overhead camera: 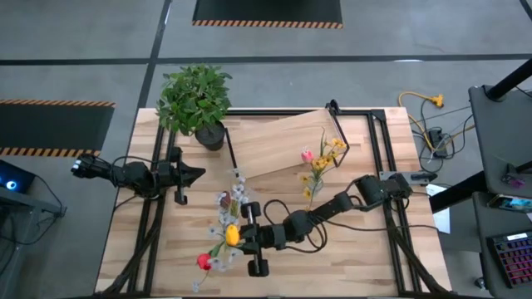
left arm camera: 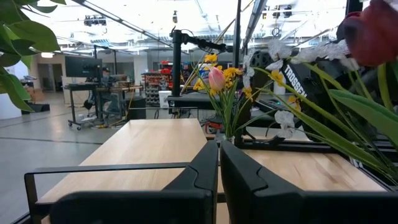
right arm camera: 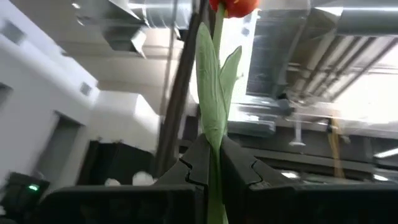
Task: Pick and place flowers into a vace then onto a shelf
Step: Put the yellow and red flower into the bottom transparent vase
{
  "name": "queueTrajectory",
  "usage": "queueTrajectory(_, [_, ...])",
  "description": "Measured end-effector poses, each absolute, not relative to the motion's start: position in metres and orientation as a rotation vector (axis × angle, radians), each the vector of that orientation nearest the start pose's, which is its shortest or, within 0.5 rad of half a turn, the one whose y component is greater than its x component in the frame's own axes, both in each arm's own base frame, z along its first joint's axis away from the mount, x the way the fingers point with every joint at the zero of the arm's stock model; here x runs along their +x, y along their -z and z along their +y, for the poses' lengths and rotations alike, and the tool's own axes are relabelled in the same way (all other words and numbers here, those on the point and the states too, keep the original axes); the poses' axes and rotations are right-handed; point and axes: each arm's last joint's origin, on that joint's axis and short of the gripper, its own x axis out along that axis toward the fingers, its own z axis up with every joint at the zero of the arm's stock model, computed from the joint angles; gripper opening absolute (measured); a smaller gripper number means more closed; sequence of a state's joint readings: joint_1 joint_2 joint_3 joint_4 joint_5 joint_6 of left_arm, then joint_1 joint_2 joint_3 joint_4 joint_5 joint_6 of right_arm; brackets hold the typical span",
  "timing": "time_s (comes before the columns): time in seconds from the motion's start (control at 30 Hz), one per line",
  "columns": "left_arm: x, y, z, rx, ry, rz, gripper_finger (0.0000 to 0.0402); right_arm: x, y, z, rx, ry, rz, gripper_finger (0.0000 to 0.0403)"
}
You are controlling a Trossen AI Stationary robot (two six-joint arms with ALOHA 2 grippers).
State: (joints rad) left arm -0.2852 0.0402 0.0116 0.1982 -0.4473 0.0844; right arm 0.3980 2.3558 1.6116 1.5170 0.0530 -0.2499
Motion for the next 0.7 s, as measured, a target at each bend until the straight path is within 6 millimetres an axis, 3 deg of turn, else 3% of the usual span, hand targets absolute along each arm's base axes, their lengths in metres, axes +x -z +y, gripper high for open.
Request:
queueTrajectory(0.57, [0.095,-0.183,-0.015,0.023,-0.168,-0.152,0.0,0.47,-0.236,0.17,0.036,-0.351,-0.76,0.0013])
queueTrajectory(0.7, [0.095,-0.183,-0.015,0.023,-0.168,-0.152,0.0,0.476,-0.244,0.174,0.024,-0.371,-0.738,0.0013])
